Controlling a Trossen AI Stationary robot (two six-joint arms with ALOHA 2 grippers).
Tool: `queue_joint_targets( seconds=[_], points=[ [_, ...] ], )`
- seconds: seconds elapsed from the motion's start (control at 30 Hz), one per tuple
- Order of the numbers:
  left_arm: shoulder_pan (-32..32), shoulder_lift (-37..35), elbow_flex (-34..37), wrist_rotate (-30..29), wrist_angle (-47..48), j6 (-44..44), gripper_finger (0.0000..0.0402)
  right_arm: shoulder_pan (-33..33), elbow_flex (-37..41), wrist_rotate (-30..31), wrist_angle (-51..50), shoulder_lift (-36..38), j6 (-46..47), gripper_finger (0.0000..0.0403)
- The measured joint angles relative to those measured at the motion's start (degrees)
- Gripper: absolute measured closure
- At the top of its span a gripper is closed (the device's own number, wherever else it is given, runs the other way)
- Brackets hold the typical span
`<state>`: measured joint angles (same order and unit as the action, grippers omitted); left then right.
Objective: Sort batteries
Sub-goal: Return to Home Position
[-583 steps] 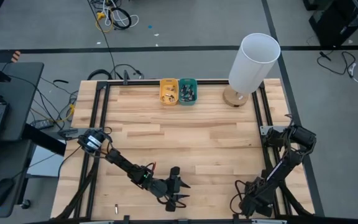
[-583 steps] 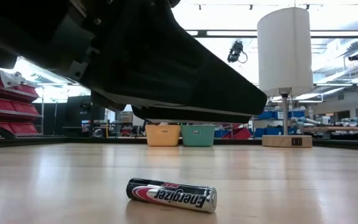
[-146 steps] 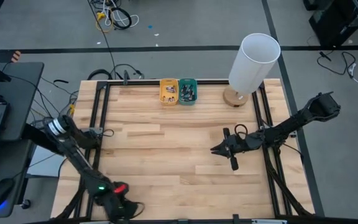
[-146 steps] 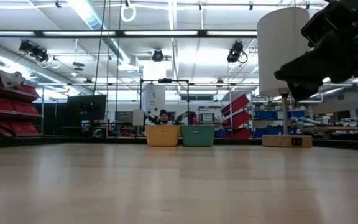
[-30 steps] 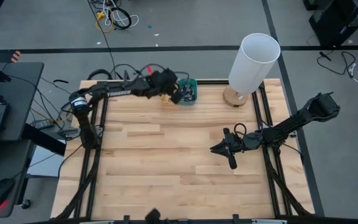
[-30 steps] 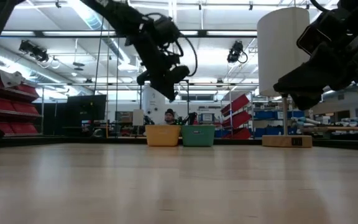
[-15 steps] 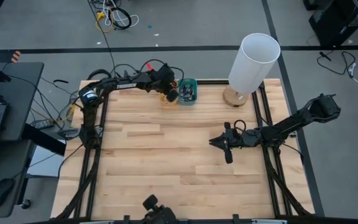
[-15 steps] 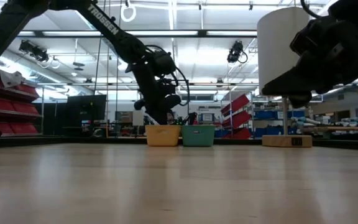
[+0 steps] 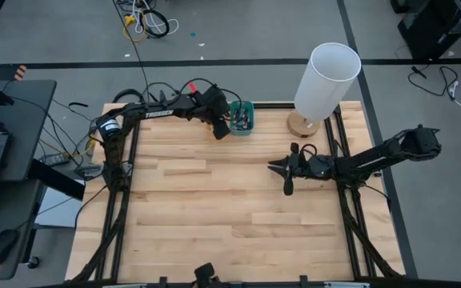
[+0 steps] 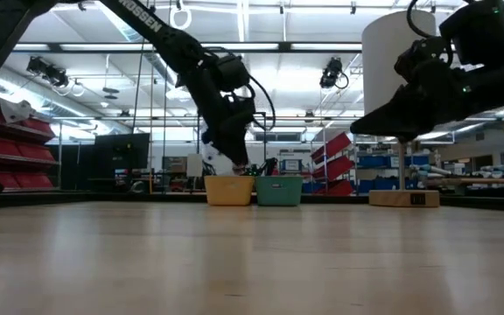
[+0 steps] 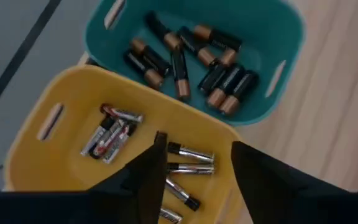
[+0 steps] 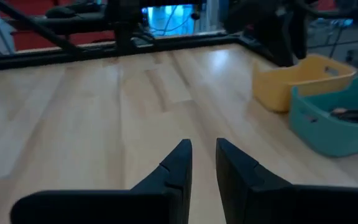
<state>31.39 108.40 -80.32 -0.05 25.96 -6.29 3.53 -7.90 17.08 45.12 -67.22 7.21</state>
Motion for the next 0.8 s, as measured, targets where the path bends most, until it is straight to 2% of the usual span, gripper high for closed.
queue_joint_targets(
  seconds=[0.27,0.4,0.5,0.67,0.8],
  points=[
    [-3.47,-10.06,0.03,7.31,-0.52,-0.79,0.0200,-3.29,-0.39,0.82,0.02,6.24,-1.93,0.0367],
    [-7.31,-17.22,1.95,6.81,0.38,-0.88,0.0200,-4.02,-0.39,0.90,-0.60,12.81,-2.86,0.0393],
    [-10.52,-25.21,11.11,6.16,-6.47,0.66,0.0200,-4.04,-0.42,1.03,-4.13,18.39,-2.85,0.0400],
    [-14.86,-41.88,33.12,6.34,-28.20,5.51,0.0200,-4.15,-0.39,0.74,-9.19,26.83,-0.97,0.0402],
    [-17.06,-51.98,45.94,6.34,-35.06,6.81,0.0200,-4.87,-0.39,-1.87,-9.17,30.46,-1.25,0.0402]
  ],
)
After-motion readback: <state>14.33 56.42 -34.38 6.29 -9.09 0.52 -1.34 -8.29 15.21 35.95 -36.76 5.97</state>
